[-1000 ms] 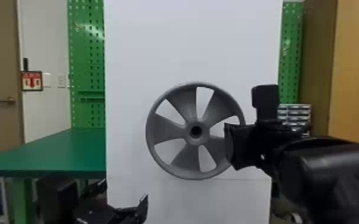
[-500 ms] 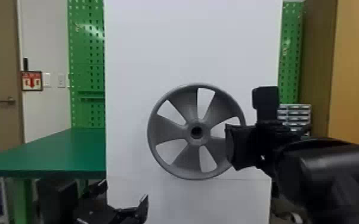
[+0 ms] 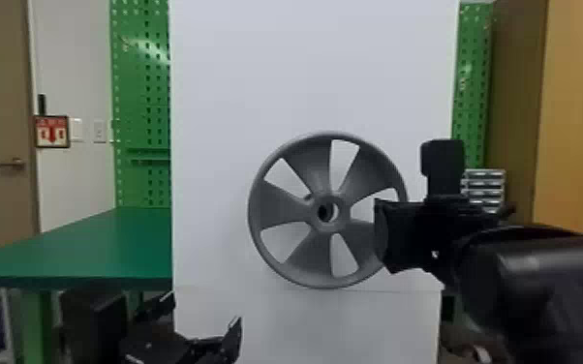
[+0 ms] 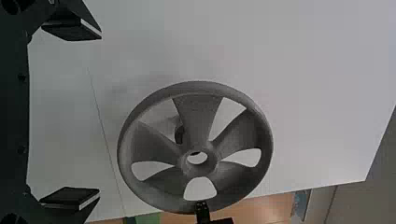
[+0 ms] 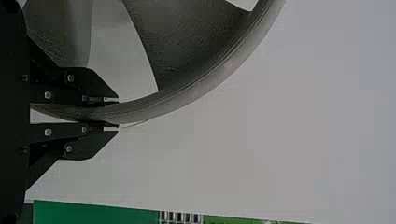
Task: Hold the wheel and insert it
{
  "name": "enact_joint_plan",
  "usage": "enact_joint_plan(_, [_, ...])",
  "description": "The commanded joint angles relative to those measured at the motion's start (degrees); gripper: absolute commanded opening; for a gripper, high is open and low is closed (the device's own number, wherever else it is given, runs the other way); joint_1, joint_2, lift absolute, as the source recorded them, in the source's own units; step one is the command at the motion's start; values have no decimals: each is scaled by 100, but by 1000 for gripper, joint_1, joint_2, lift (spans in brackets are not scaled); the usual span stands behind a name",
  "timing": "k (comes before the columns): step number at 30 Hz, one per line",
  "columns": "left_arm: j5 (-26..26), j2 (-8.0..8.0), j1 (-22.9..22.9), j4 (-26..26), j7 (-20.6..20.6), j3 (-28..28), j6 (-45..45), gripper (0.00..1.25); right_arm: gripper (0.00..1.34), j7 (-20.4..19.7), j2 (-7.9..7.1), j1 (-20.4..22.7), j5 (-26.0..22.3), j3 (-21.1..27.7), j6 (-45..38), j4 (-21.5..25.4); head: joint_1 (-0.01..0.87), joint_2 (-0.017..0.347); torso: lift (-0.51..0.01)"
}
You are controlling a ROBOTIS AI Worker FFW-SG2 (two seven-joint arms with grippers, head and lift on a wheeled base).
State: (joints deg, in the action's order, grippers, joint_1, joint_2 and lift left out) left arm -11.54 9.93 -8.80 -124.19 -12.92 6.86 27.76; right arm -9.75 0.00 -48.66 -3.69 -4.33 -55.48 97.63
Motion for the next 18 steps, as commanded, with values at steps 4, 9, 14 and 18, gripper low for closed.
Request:
enact_joint_plan(4, [3,0,-8,9,0,9,-7,1147,157,0,5,-74,-35,-33,55,-139,97,15,-442])
enact_joint_plan(9, [-6,0,-17,9,0,18,-16,1147,157,0,5,-127,-44,-103,90,-236,97,15,-442])
enact_joint_plan(14, [-6,0,-17,17,0,18,-16,1147,157,0,5,-144,-35,-147,125,-306,97,15,-442])
enact_joint_plan(18, [-15,0,-26,35,0,18,-34,1147,157,0,5,-153,-26,-191,169,-367,97,15,-442])
